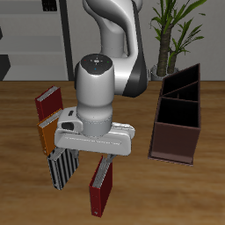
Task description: Place the left red book into the left desk caddy's back compartment
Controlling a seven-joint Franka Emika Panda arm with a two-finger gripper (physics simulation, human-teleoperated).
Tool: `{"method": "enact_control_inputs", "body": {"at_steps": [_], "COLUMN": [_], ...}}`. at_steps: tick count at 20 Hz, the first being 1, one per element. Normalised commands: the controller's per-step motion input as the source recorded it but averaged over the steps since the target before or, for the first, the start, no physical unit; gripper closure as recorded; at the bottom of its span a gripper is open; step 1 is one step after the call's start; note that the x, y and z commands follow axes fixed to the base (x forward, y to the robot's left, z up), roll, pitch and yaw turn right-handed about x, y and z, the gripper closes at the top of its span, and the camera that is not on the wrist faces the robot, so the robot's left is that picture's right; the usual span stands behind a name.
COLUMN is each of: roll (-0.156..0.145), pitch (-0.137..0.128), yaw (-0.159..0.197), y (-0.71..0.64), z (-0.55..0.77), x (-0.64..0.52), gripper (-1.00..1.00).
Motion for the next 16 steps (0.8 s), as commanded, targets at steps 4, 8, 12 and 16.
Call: {"method": "enact_control_inputs", "body": {"at_steps": [4,8,12,16], "roll": [-0.002,0.004,0.019,0.03], "pitch": [0.009,0.004,0.019,0.006], "yaw": [-0.002,-0.005,0.002,0.008], "y": [-0.01,-0.03,0.03,0.16], "z": [-0.09,-0.04,-0.15,-0.07], "x": [0.03,-0.01,0.01,0.0], "gripper": [-1.0,-1.0,-1.0,-1.0]}}
